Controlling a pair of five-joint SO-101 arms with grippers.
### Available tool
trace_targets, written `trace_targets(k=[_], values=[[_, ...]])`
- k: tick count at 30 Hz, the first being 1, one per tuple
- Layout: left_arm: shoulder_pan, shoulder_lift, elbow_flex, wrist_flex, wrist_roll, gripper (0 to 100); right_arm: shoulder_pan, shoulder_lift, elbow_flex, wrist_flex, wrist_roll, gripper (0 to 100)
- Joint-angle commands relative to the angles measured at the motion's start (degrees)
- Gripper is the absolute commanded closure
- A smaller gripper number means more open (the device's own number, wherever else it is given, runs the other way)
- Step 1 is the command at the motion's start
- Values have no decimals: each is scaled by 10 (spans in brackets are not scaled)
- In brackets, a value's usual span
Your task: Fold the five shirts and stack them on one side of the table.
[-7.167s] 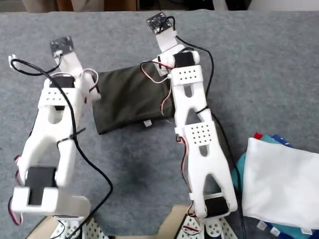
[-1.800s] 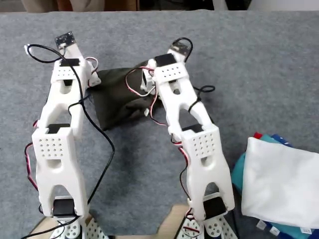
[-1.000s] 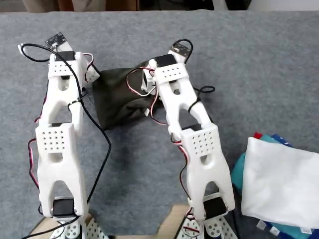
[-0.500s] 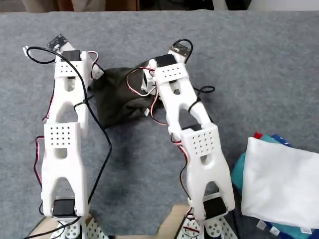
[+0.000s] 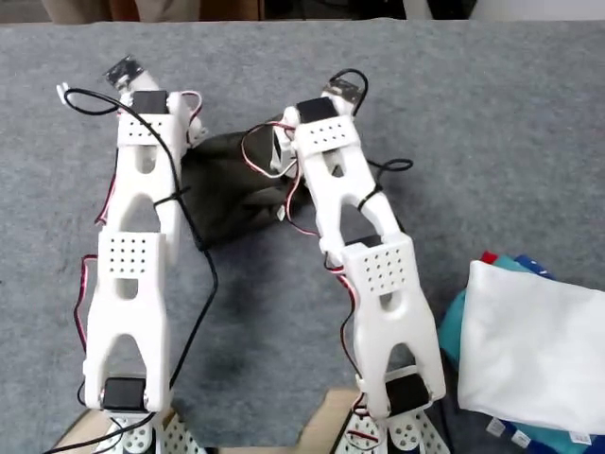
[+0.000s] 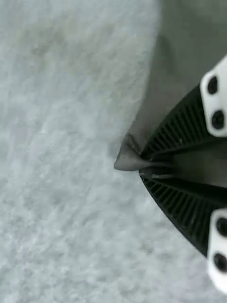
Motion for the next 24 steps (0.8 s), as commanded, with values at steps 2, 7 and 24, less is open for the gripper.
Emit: trace_targets(k=[2, 7, 24], values=[[46, -15, -138, 65, 5, 982, 17, -67, -79, 77, 18, 995], [67, -34, -189, 107, 5, 982, 54, -113, -80, 98, 48, 995], [246, -230, -175, 128, 5, 983, 249, -729, 428, 97, 215, 995]])
